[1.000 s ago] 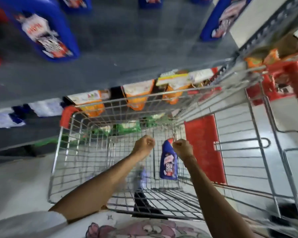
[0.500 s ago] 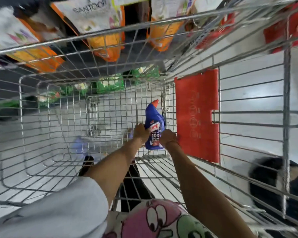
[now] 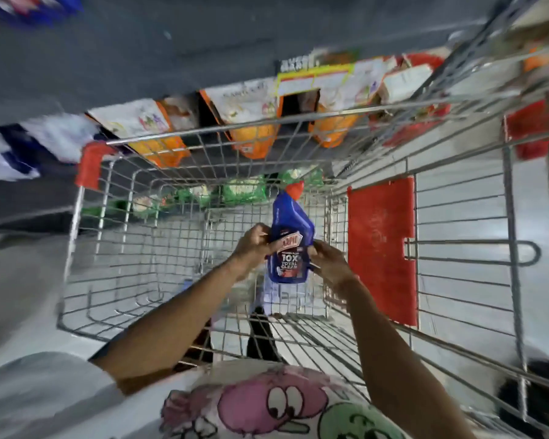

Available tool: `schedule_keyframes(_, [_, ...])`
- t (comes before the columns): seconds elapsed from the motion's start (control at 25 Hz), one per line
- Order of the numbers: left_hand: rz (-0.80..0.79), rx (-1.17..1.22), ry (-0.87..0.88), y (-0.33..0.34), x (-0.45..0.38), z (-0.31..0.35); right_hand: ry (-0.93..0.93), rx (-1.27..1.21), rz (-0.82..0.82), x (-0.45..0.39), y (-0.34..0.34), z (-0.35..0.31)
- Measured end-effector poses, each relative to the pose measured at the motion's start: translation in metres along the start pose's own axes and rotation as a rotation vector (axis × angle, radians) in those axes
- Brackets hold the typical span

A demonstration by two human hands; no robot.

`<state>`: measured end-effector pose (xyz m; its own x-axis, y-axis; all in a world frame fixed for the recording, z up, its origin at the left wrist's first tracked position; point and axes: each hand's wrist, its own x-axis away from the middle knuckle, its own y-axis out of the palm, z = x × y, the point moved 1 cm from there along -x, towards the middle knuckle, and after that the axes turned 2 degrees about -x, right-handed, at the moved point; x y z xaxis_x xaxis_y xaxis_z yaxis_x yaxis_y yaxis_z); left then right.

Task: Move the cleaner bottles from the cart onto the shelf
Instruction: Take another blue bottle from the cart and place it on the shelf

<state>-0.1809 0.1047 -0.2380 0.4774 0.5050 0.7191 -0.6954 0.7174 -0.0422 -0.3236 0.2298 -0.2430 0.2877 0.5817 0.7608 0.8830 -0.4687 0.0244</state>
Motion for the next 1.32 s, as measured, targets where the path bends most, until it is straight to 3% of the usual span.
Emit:
schedule_keyframes(0.12, [0.054,0.076,0.167,-0.032,0.034,0.056,-0.269,-0.078,-0.127,0.018,0.017,-0.064])
schedule_keyframes(0.32, [0.111,0.041,0.528,-0.091,0.099,0.17,-0.717,0.032,-0.131,0.045,0.052,-0.188])
schedule_keyframes(0.56, [0.209,-0.05,0.786,-0.143,0.14,0.272,-0.961,0.02,-0.145,0.074,0.083,-0.316])
schedule_keyframes(0.88, [0.362,0.071,0.845,-0.151,0.114,0.345,-1.01,0.102,-0.134,0.059,0.094,-0.405])
schedule_keyframes(1.2, [0.362,0.07,0.76,-0.144,0.076,0.341,-0.899,0.179,-0.048,0.024,0.087,-0.403])
schedule_keyframes(1.32, [0.511,-0.013,0.674,-0.155,0.077,0.321,-0.815,0.273,-0.095,0.022,0.088,-0.405])
